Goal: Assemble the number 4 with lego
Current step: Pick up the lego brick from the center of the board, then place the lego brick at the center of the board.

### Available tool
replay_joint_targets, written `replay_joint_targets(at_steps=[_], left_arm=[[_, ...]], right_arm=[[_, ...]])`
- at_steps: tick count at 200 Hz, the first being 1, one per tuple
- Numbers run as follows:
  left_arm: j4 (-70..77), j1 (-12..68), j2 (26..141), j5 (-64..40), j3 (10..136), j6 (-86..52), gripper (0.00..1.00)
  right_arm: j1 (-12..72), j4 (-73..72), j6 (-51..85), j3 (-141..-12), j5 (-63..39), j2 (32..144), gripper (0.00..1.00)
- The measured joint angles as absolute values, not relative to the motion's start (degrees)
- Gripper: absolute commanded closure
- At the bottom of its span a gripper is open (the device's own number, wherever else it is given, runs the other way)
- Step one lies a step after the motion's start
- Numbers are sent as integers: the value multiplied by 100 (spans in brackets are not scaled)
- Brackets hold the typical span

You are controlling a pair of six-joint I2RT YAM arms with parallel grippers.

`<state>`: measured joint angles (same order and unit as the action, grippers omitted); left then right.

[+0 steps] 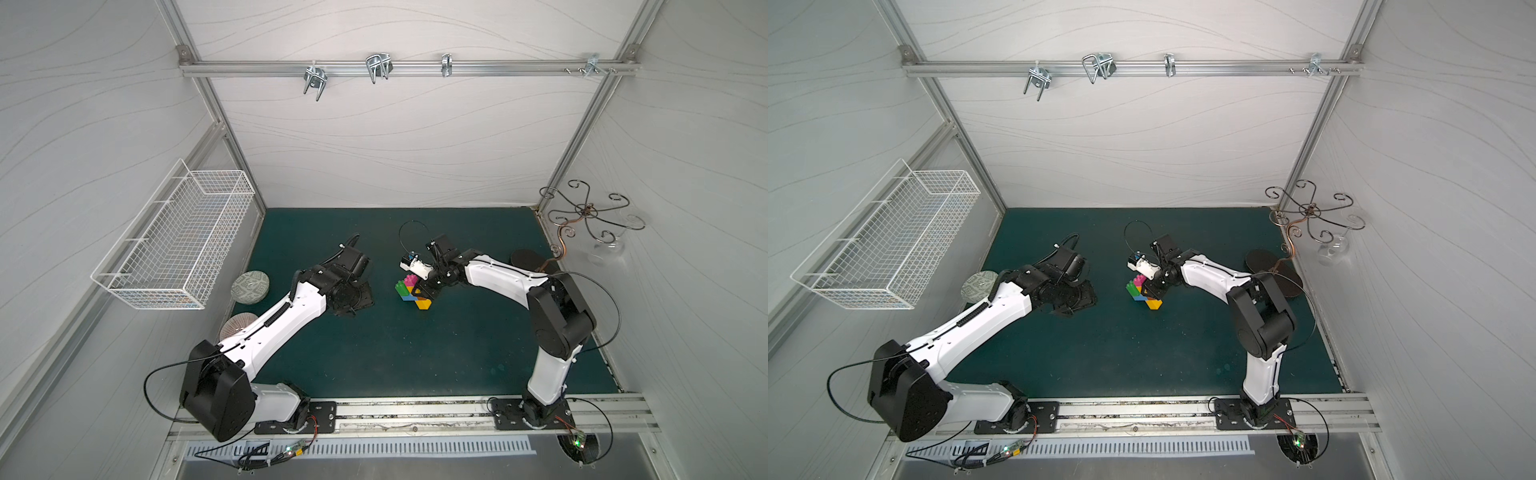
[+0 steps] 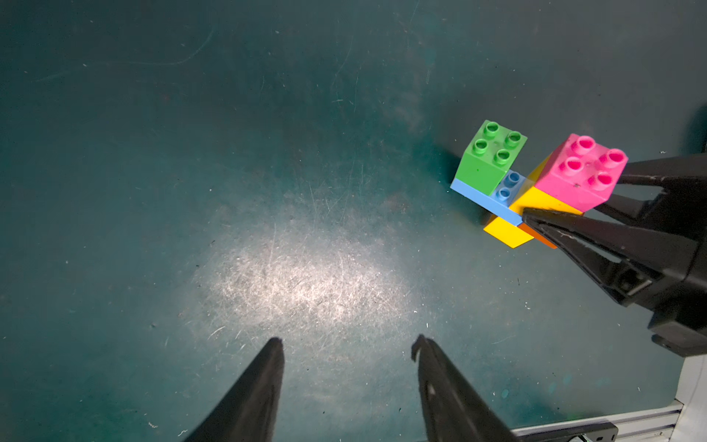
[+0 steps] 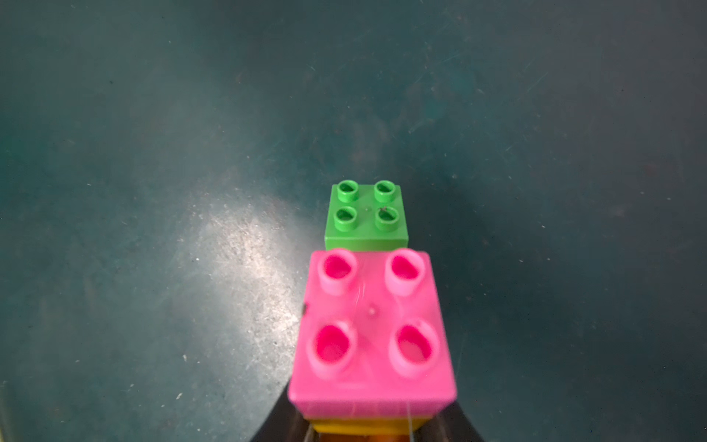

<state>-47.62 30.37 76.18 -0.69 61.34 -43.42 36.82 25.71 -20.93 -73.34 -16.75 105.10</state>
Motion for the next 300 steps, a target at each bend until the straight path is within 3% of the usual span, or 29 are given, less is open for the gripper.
replay_joint_targets(at_steps=[75, 130, 264, 300], left_arm=[[-4746, 3004, 7618, -97, 6134, -4298, 41], [-4678, 2987, 7618, -117, 6134, -4259, 41], [-4650, 2967, 7618, -117, 6136, -4254, 40], [-4654, 2961, 7618, -110, 6136, -4241, 40]], right_arm=[[3072, 3138, -1428, -7802, -3245, 10973, 74], [2969, 3358, -613, -7793, -3736, 11218, 74], [2749, 3645, -226, -7791, -3623, 11386, 53], [2709, 3715, -198, -7756, -3304, 11386, 37]])
